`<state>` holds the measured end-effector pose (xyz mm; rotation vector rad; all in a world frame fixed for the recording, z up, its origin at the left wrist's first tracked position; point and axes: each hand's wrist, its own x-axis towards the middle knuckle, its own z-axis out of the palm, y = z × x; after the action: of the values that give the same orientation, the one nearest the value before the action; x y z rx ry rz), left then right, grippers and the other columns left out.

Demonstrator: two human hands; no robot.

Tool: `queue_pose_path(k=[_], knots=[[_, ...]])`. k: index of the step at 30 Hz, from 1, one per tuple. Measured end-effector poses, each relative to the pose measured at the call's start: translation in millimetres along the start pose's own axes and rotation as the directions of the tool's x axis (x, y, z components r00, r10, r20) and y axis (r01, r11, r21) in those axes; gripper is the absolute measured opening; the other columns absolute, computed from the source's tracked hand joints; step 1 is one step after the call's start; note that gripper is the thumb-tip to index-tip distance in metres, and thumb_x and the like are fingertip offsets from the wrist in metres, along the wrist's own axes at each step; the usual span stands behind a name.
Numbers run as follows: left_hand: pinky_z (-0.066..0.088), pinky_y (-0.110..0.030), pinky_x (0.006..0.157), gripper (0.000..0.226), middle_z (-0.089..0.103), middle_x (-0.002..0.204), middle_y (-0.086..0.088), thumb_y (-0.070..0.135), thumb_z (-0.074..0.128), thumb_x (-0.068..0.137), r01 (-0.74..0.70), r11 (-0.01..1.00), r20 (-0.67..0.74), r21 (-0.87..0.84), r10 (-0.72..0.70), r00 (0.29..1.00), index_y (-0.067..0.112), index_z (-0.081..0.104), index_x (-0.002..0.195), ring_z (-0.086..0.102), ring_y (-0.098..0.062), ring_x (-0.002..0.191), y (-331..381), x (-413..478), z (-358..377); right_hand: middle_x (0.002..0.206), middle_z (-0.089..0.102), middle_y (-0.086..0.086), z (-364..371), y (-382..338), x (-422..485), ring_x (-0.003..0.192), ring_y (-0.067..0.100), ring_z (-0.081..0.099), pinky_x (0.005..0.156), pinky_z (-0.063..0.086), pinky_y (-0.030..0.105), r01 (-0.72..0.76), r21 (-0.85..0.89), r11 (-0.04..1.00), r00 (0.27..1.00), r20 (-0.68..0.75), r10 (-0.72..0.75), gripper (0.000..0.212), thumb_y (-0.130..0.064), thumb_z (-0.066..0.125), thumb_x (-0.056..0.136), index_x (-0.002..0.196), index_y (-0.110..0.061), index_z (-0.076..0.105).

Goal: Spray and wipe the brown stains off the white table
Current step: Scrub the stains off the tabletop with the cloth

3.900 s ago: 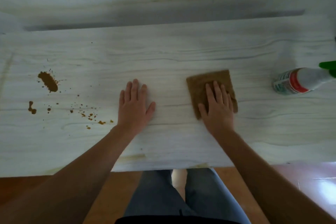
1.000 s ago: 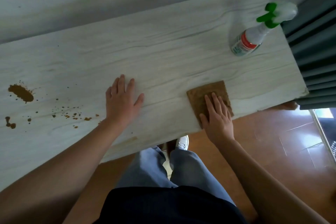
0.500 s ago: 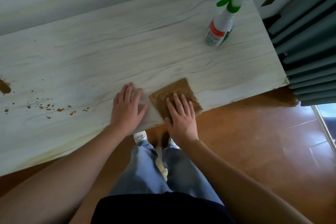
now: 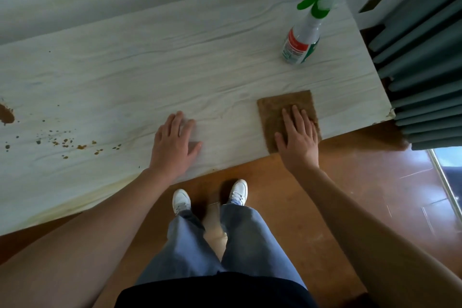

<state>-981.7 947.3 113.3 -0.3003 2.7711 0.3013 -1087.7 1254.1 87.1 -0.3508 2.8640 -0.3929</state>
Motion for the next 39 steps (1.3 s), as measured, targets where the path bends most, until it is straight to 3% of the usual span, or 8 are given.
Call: queue_pose_path(k=[4, 11, 20, 27, 33, 39], knots=[[0.018, -0.047, 0.123, 0.061, 0.015, 0.169, -0.009, 0.049, 0.041, 0.103, -0.019, 0.999, 0.020, -0.031, 0.019, 1.000, 0.021, 0.031, 0.156, 0.010, -0.029, 0.156, -11, 1, -5, 0.167, 0.018, 0.006, 10, -28, -8, 0.154, 0.028, 0.008, 0.125, 0.005, 0.047, -0.035, 0.031, 0.999, 0.999, -0.025, 0.036, 0.060, -0.030, 0.046, 0.102, 0.158, -0.020, 0.027], [0.025, -0.052, 0.121, 0.059, 0.024, 0.166, -0.014, 0.048, 0.040, 0.103, 0.050, 0.997, -0.079, -0.065, -0.055, 0.995, 0.017, 0.037, 0.153, 0.023, -0.034, 0.153, -91, -42, -24, 0.167, 0.017, 0.004, 46, -115, -41, 0.154, 0.028, 0.007, 0.125, 0.005, 0.047, 0.021, 0.049, 0.999, 1.000, -0.010, -0.021, 0.062, -0.028, 0.047, 0.099, 0.158, -0.022, 0.026], [0.030, -0.051, 0.119, 0.062, 0.026, 0.165, -0.014, 0.052, 0.037, 0.102, 0.189, 0.982, -0.113, -0.029, -0.191, 0.975, 0.016, 0.035, 0.153, 0.028, -0.034, 0.151, -264, -147, -24, 0.168, 0.013, 0.004, 113, -292, -93, 0.155, 0.027, 0.004, 0.125, 0.002, 0.047, 0.101, 0.039, 0.994, 0.994, 0.043, -0.102, 0.061, -0.029, 0.043, 0.102, 0.159, -0.022, 0.023], [0.031, -0.047, 0.117, 0.062, 0.030, 0.164, -0.013, 0.052, 0.042, 0.101, 0.306, 0.951, -0.119, -0.038, -0.309, 0.944, 0.018, 0.036, 0.152, 0.029, -0.032, 0.150, -359, -203, -14, 0.169, -0.001, 0.001, 163, -441, -126, 0.154, 0.023, -0.010, 0.125, -0.006, 0.046, 0.287, -0.010, 0.958, 0.945, 0.169, -0.282, 0.060, -0.035, 0.032, 0.105, 0.161, -0.025, 0.010], [0.033, -0.048, 0.118, 0.064, 0.032, 0.162, -0.014, 0.053, 0.043, 0.100, 0.318, 0.945, -0.080, -0.075, -0.324, 0.943, 0.015, 0.040, 0.152, 0.028, -0.031, 0.151, -386, -206, 4, 0.169, 0.004, -0.001, 164, -440, -126, 0.155, 0.020, -0.005, 0.126, -0.001, 0.042, 0.354, -0.031, 0.935, 0.918, 0.204, -0.341, 0.063, -0.043, 0.035, 0.104, 0.160, -0.027, 0.012], [0.029, -0.050, 0.119, 0.064, 0.029, 0.163, -0.015, 0.055, 0.031, 0.103, 0.314, 0.944, -0.143, -0.099, -0.326, 0.935, 0.015, 0.037, 0.153, 0.025, -0.034, 0.151, -387, -206, 23, 0.169, 0.003, -0.001, 150, -425, -101, 0.155, 0.019, -0.004, 0.125, -0.002, 0.039, 0.263, -0.075, 0.962, 0.951, 0.185, -0.246, 0.064, -0.045, 0.037, 0.104, 0.160, -0.027, 0.012]])
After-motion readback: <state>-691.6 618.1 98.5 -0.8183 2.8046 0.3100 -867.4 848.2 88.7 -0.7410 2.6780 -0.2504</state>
